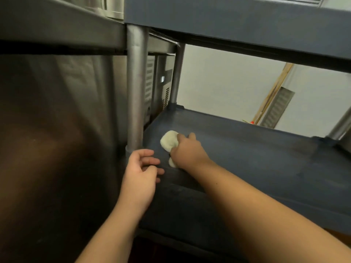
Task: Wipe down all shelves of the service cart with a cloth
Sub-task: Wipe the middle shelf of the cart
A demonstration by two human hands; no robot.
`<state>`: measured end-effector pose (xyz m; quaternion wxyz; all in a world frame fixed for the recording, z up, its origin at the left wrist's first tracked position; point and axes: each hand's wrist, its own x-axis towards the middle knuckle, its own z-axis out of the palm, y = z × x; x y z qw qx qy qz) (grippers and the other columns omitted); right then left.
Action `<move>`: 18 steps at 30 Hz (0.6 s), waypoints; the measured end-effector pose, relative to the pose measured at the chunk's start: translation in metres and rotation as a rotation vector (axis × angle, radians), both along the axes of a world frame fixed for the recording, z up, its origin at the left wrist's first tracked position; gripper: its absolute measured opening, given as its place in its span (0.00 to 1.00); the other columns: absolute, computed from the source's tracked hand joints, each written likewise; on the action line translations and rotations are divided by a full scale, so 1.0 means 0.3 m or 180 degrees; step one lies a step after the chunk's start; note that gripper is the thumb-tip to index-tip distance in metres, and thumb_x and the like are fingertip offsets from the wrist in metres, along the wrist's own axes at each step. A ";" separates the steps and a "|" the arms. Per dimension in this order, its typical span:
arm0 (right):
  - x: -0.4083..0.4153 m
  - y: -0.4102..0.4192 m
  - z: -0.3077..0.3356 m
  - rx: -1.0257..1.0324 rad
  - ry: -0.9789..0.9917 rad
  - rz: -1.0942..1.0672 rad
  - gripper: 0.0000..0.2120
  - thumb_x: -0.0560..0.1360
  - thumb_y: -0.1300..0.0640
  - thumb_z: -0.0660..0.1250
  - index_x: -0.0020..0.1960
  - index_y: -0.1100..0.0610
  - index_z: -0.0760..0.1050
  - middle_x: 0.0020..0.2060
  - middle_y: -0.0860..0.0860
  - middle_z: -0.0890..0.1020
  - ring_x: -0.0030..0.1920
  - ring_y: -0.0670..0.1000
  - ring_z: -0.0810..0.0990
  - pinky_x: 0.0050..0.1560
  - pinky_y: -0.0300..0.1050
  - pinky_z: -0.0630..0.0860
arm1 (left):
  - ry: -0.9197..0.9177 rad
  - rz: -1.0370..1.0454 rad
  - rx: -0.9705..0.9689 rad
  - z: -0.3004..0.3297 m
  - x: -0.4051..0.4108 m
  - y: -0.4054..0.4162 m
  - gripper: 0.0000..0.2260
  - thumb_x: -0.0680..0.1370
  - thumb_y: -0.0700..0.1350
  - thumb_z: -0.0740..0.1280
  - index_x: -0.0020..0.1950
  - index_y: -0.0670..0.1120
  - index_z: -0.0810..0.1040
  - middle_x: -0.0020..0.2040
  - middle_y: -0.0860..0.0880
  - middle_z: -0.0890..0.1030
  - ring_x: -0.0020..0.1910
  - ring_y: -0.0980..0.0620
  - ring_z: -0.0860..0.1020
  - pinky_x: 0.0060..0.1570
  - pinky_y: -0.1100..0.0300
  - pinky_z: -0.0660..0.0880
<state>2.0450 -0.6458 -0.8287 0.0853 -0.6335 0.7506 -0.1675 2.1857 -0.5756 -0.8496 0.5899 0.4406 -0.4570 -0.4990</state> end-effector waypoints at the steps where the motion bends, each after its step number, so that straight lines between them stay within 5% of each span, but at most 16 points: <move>1: -0.069 0.023 -0.001 0.0000 0.0010 -0.0072 0.23 0.78 0.53 0.61 0.72 0.56 0.67 0.63 0.59 0.66 0.63 0.67 0.70 0.62 0.58 0.72 | 0.0018 -0.0028 0.0003 0.008 -0.034 0.006 0.18 0.74 0.26 0.57 0.52 0.48 0.73 0.46 0.45 0.78 0.38 0.49 0.79 0.35 0.58 0.74; 8: -0.595 0.249 0.003 0.0058 0.0234 -0.0560 0.21 0.78 0.55 0.61 0.70 0.56 0.68 0.62 0.59 0.67 0.60 0.65 0.72 0.54 0.55 0.71 | 0.0131 -0.0522 -0.0150 0.068 -0.432 0.070 0.18 0.74 0.25 0.55 0.55 0.44 0.72 0.45 0.46 0.77 0.35 0.50 0.78 0.33 0.59 0.73; 18: -1.490 0.736 0.018 0.0325 0.0522 -0.1956 0.23 0.76 0.47 0.56 0.68 0.53 0.70 0.63 0.57 0.71 0.60 0.64 0.73 0.59 0.55 0.74 | -0.0136 -0.1117 -0.0240 0.117 -1.101 0.185 0.16 0.76 0.28 0.55 0.57 0.44 0.69 0.45 0.48 0.75 0.33 0.51 0.77 0.31 0.60 0.71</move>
